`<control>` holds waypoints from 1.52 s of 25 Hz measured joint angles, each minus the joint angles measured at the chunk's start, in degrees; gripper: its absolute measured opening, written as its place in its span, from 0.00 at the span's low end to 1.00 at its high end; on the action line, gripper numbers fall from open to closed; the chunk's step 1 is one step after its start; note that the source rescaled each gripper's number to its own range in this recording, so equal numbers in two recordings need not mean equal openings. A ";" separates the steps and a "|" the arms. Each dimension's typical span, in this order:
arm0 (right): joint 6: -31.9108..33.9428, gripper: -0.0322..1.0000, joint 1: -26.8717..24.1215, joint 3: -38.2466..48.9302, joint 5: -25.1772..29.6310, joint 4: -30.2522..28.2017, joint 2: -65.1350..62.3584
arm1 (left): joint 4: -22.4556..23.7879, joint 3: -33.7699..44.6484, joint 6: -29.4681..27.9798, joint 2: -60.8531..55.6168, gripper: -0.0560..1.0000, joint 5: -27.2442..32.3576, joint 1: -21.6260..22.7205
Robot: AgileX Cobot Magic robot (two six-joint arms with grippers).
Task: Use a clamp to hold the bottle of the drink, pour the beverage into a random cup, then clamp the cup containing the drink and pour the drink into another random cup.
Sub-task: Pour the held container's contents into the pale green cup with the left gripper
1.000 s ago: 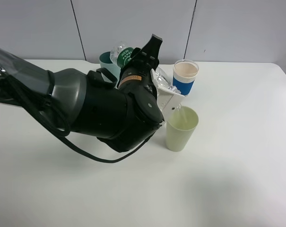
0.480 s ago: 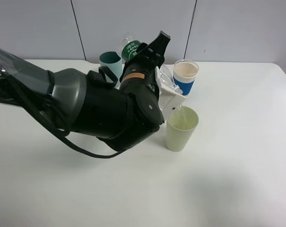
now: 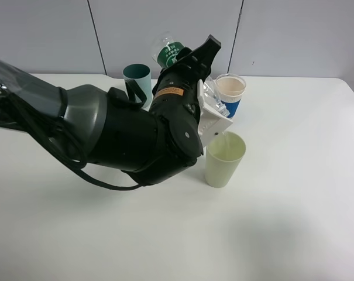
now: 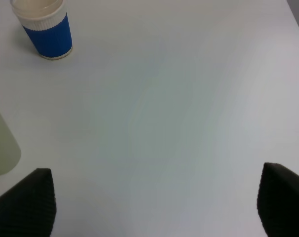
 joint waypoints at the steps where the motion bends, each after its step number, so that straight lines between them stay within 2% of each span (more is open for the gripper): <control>1: 0.00 0.53 0.00 0.00 0.00 0.00 0.00 | 0.44 0.00 0.13 0.00 0.08 0.00 0.00; 17: 0.00 0.53 0.00 0.00 0.00 0.00 0.00 | 8.84 0.00 1.25 0.00 0.08 -0.64 0.00; 22: 0.00 0.53 0.00 0.00 0.00 0.00 0.00 | 10.43 0.00 1.25 0.00 0.08 -0.64 0.00; 26: 0.00 0.53 0.00 0.00 0.00 0.00 0.00 | 9.88 0.00 0.56 -0.29 0.08 -0.64 0.00; 32: 0.00 0.53 0.00 0.00 0.00 0.00 0.00 | 2.13 0.13 -8.42 -2.24 0.08 3.36 0.00; 38: 0.00 0.53 0.00 0.00 0.00 0.00 0.00 | 0.98 5.90 -18.44 -7.37 0.08 6.93 0.90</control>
